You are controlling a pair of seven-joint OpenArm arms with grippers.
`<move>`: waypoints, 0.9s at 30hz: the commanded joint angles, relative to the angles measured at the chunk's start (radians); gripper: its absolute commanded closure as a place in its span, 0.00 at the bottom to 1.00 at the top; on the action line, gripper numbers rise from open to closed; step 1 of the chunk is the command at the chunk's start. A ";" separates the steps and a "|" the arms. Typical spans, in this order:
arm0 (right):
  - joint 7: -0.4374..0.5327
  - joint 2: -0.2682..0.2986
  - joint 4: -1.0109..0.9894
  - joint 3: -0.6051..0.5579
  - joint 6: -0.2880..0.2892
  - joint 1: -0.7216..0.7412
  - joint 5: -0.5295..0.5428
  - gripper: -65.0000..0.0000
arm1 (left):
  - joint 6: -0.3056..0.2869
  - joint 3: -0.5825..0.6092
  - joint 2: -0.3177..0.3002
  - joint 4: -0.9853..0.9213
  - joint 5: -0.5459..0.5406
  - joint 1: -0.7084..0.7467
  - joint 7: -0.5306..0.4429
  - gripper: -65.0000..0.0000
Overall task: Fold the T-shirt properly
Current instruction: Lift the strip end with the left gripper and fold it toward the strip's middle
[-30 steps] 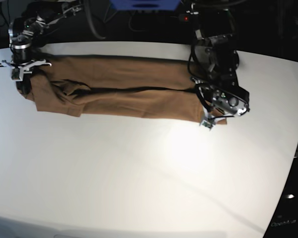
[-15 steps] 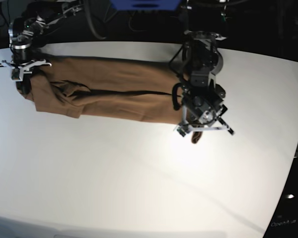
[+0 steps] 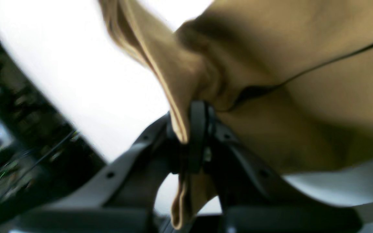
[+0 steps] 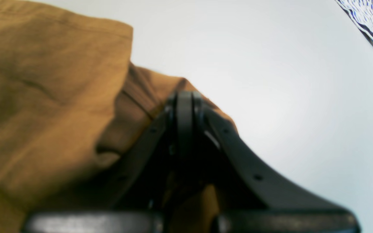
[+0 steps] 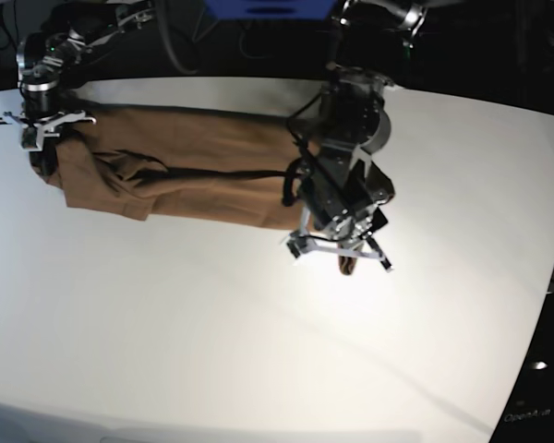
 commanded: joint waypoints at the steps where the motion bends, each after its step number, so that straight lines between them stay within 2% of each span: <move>1: -0.095 -0.015 -0.012 -0.004 0.019 -0.010 -0.073 1.00 | -0.002 0.003 0.007 0.012 0.006 -0.022 0.008 0.96; 9: -0.095 -0.015 -0.012 -0.004 0.019 -0.010 -0.073 1.00 | -0.002 0.168 0.007 0.023 0.005 0.015 0.008 0.96; 15: -0.095 -0.015 -0.012 -0.001 0.019 -0.011 -0.073 1.00 | -0.002 0.375 0.007 0.051 0.130 0.065 0.008 0.96; 20: -0.095 -0.015 -0.012 -0.004 0.019 -0.011 -0.073 1.00 | -0.002 0.393 0.007 0.054 0.141 0.056 0.008 0.96; 23: -0.095 -0.017 -0.012 -0.004 0.019 -0.011 -0.073 1.00 | -0.002 0.393 0.007 0.054 0.066 0.051 0.008 0.96; 27: -0.095 -0.017 -0.012 -0.004 0.019 -0.011 -0.073 1.00 | -0.002 0.392 0.007 0.054 -0.124 0.045 0.008 0.97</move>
